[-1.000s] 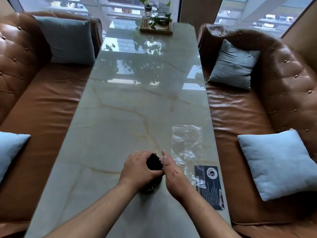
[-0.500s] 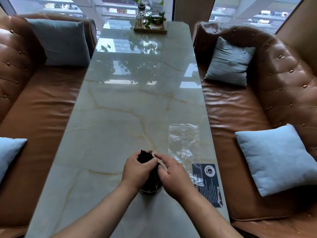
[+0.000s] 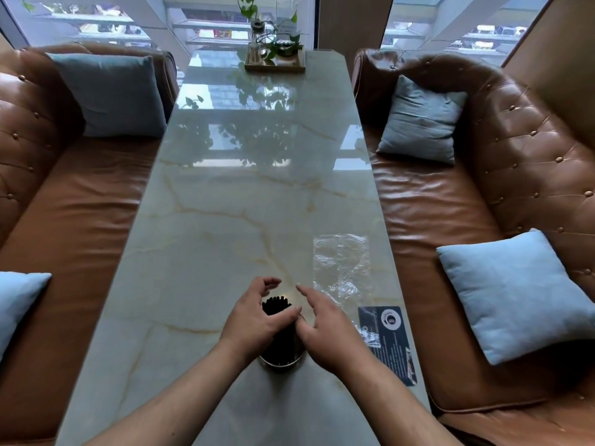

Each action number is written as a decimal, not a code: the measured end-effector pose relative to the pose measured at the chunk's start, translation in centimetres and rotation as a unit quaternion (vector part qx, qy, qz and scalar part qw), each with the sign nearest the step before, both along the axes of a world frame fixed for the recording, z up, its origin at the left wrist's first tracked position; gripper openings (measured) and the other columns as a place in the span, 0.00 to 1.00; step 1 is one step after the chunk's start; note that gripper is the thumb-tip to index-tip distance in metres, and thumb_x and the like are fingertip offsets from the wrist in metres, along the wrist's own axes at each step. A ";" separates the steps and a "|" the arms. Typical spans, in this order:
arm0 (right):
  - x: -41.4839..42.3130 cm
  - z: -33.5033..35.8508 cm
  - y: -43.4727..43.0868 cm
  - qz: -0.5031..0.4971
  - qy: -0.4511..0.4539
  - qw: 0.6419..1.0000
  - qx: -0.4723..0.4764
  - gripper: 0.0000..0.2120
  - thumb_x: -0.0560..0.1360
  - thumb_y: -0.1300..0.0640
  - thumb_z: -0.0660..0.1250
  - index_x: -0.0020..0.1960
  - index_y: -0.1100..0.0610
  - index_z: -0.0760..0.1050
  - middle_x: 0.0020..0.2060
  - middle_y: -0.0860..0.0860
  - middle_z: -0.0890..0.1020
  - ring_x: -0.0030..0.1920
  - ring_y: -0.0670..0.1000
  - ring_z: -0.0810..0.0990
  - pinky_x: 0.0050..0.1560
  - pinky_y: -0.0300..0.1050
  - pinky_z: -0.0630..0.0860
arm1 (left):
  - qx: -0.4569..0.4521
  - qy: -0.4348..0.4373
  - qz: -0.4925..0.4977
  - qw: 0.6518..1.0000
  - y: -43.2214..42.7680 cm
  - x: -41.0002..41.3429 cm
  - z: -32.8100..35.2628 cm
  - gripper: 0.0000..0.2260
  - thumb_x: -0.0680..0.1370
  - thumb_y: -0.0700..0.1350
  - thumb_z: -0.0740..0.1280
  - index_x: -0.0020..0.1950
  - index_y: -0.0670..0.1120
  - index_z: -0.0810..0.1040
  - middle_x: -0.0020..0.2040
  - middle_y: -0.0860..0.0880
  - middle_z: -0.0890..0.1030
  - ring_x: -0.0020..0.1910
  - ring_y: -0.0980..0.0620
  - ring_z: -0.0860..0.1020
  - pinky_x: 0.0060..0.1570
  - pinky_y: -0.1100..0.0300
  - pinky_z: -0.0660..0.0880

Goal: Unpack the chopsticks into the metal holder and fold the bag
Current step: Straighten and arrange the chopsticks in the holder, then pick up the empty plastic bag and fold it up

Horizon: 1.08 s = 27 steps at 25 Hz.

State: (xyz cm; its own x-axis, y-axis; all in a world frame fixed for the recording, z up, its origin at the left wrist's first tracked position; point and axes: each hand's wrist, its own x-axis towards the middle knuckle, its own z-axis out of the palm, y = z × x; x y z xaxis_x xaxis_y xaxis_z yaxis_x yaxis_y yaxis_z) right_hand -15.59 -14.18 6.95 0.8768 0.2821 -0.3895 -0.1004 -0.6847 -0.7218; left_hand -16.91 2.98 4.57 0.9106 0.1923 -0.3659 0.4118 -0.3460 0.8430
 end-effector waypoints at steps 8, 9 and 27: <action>3.3 1.9 -5.8 0.004 -0.121 0.986 -0.116 0.43 0.73 0.27 0.55 0.83 0.45 0.58 0.82 0.46 0.62 0.83 0.50 0.54 0.82 0.50 0.52 | 0.239 -0.054 -0.151 0.958 0.7 5.5 5.2 0.40 0.68 0.77 0.62 0.77 0.60 0.65 0.79 0.54 0.67 0.77 0.49 0.65 0.74 0.48 0.64; 3.6 1.7 -6.4 0.008 -0.124 0.983 -0.133 0.44 0.72 0.26 0.54 0.83 0.45 0.56 0.83 0.47 0.60 0.84 0.51 0.52 0.83 0.51 0.50 | 0.260 -0.045 -0.168 0.950 0.4 6.3 5.3 0.41 0.67 0.77 0.61 0.77 0.60 0.64 0.80 0.55 0.64 0.78 0.49 0.63 0.75 0.46 0.63; 10.9 -8.0 -15.6 0.046 -0.042 0.966 -0.253 0.40 0.78 0.31 0.57 0.84 0.47 0.53 0.84 0.51 0.57 0.84 0.54 0.51 0.83 0.56 0.51 | 0.379 0.079 -0.362 0.848 -3.4 16.0 -5.2 0.41 0.67 0.76 0.62 0.75 0.58 0.66 0.75 0.54 0.71 0.75 0.49 0.68 0.71 0.51 0.69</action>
State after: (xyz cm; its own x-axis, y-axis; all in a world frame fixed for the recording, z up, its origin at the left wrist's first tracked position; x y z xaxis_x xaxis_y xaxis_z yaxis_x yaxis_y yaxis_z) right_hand -4.68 -29.74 -1.03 0.8912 0.1523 -0.4273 0.0214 -0.9550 -0.2959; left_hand -0.93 -0.41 -0.61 0.8417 -0.1621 -0.5150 -0.0530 -0.9741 0.2200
